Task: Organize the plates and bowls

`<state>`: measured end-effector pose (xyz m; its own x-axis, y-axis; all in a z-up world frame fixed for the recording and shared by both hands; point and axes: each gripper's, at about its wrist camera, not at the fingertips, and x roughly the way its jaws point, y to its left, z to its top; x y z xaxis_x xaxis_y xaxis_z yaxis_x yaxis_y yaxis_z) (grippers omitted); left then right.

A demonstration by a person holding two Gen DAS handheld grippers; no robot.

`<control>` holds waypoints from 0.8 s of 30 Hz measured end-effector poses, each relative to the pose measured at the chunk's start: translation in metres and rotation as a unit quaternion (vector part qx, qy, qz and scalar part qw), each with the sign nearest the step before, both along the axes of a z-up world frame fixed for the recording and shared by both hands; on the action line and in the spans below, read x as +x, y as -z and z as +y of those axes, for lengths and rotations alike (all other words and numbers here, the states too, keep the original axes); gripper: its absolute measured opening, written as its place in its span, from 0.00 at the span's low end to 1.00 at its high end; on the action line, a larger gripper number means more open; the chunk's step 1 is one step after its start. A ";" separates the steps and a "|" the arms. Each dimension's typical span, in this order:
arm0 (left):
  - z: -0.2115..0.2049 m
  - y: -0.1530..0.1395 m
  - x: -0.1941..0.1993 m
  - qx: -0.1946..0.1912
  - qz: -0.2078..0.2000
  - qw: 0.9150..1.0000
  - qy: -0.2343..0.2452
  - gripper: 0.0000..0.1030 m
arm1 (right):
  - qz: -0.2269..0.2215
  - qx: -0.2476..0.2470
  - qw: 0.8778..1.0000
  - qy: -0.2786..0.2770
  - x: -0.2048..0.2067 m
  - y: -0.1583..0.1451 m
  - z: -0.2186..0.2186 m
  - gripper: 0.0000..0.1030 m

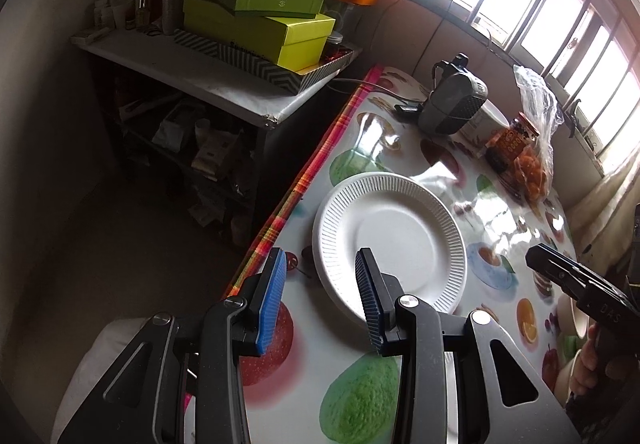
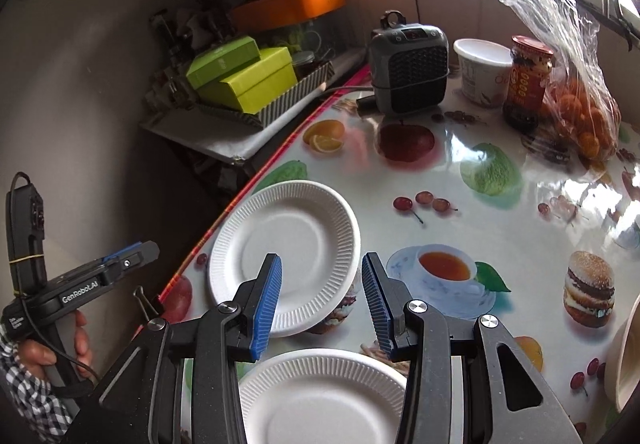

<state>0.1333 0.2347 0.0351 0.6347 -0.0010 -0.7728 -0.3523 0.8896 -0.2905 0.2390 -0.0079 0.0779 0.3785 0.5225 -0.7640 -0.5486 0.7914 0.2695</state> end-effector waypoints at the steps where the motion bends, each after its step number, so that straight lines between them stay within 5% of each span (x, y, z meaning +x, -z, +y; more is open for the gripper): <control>1: 0.002 0.004 0.004 -0.004 0.006 1.000 0.001 0.36 | 0.004 -0.005 1.000 0.000 0.003 0.005 0.002 0.40; 24: -0.001 0.051 0.057 -0.029 0.061 0.998 0.017 0.36 | 0.082 -0.016 0.996 -0.012 0.038 0.073 0.014 0.29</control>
<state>0.1906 0.2335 -0.0163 0.5341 -0.0678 -0.8427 -0.3578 0.8850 -0.2979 0.2772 0.0063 0.0051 0.2354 0.5039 -0.8311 -0.5176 0.7887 0.3316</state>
